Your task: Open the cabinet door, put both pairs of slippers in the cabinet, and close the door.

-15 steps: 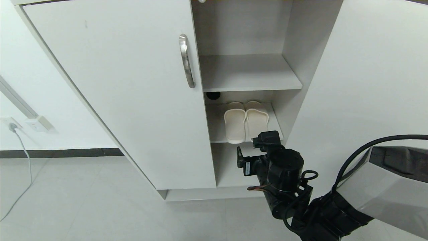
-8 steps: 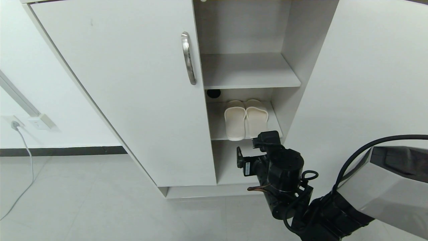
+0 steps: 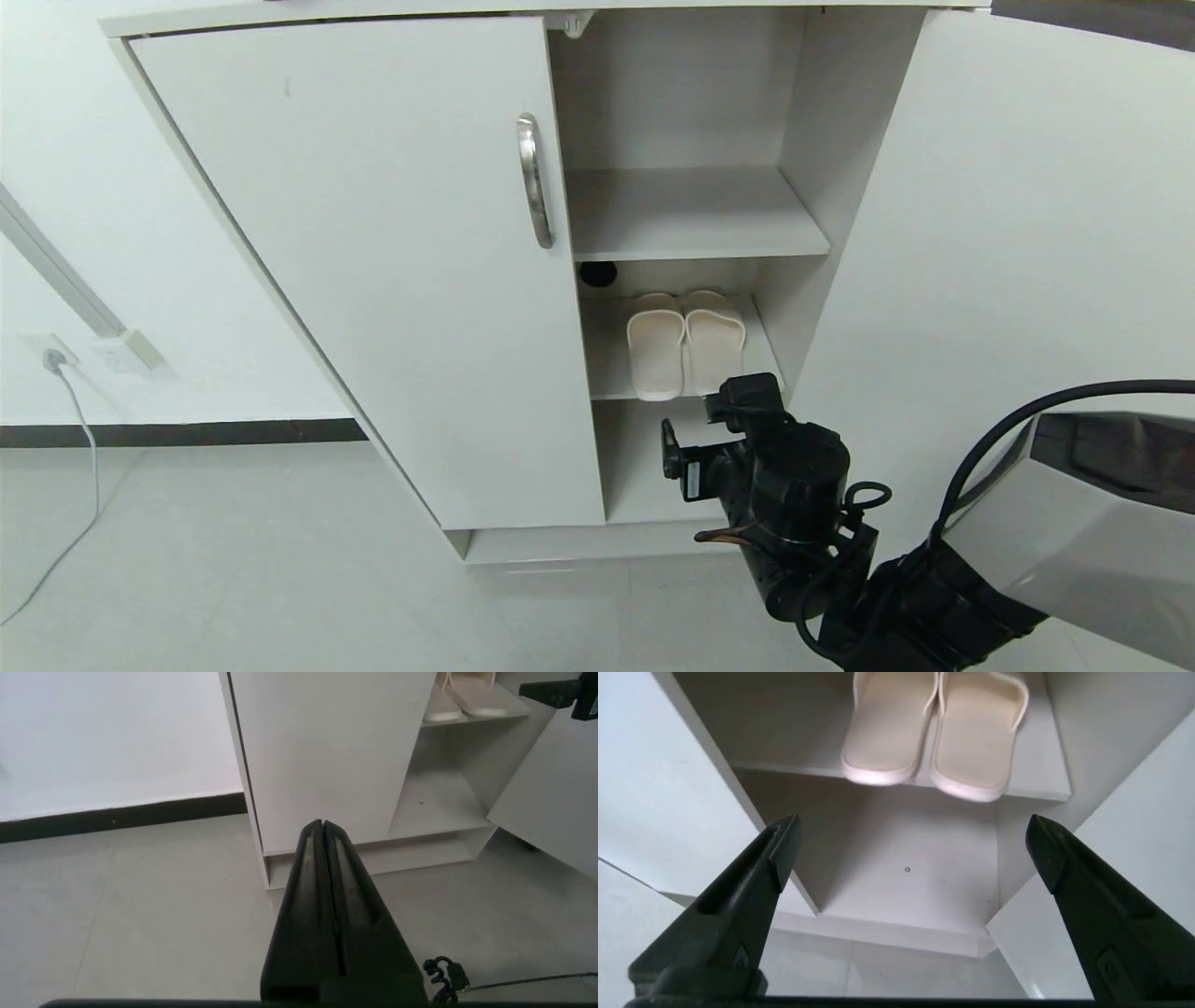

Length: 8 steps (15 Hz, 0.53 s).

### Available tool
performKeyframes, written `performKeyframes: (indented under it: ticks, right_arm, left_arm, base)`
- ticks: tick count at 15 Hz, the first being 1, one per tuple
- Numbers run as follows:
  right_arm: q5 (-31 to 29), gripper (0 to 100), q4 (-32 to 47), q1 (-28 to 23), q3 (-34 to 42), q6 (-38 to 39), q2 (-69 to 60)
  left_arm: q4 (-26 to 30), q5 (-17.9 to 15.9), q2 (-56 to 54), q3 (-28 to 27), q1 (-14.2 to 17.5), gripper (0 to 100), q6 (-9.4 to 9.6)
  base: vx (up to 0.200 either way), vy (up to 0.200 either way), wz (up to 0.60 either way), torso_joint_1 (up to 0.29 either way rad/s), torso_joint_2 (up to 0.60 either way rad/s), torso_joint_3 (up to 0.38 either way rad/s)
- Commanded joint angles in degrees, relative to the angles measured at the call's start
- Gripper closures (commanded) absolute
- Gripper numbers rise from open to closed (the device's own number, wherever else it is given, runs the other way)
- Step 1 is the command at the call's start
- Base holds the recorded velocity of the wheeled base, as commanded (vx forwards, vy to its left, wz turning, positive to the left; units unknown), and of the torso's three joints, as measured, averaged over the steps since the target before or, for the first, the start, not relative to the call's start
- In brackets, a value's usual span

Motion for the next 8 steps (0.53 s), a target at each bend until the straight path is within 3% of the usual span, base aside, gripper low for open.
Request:
performKeyframes:
  ticks: [1, 8]
  right_arm:
    - [-0.1, 0, -0.1, 0.1, 0.1, 0.0, 0.0]
    - [0.5, 0, -0.2, 0.1, 1.4, 0.0, 0.1]
  left_arm:
    - [0.0, 0.0, 0.1, 0.0, 0.0, 100, -0.05]
    - [-0.1, 0.0, 0.1, 0.1, 0.0, 100, 0.39]
  base:
    - [0.0, 0.0, 0.0, 0.002, 0.0, 0.188]
    - [0.0, 0.0, 0.0, 0.003, 0.0, 0.203]
